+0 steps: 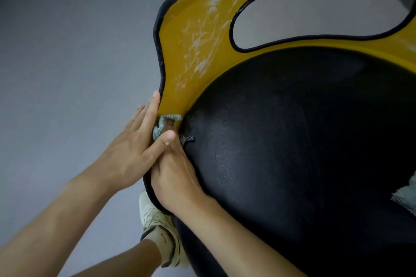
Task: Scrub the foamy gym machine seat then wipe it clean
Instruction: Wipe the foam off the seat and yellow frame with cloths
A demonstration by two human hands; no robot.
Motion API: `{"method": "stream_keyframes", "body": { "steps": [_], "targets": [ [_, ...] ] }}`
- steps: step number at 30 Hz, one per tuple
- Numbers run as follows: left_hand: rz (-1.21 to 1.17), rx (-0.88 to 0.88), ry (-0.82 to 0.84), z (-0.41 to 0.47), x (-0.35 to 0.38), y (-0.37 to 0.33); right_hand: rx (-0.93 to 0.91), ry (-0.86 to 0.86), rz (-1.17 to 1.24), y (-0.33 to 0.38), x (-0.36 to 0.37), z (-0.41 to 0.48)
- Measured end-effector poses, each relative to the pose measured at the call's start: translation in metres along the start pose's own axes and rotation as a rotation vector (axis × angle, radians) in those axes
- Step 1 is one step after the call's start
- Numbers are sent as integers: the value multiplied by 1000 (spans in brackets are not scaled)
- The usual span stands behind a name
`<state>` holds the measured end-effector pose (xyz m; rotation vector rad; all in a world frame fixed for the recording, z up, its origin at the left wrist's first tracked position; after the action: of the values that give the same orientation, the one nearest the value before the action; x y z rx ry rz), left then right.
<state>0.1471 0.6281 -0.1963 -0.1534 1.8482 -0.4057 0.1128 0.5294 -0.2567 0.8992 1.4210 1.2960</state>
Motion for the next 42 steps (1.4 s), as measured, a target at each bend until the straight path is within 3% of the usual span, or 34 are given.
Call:
{"method": "stream_keyframes", "body": {
  "steps": [9, 18, 26, 36, 42],
  "targets": [
    [29, -13, 8, 11, -4, -10, 82, -161, -89, -20, -37, 82],
    [12, 10, -2, 19, -11, -17, 31, 13, -20, 3, -15, 33],
    [-103, 68, -275, 43, -29, -45, 61, -205, 37, -18, -33, 80],
    [-321, 72, -302, 59, -33, -52, 10, -133, 148, -7, 8, 16],
    [-360, 110, -364, 69, -37, -54, 42, -225, 116, -13, -29, 79]
  ]
}}
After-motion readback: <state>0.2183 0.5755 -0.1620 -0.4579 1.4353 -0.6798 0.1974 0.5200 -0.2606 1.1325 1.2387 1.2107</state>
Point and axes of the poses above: each hand's wrist, its own z-axis towards the middle knuckle, its own x-axis out of the palm, y = z × x, the point moved 2 cm from there along z, towards the middle knuckle, and after that the axes turned 1 degree about z, right-handed, at the moved point
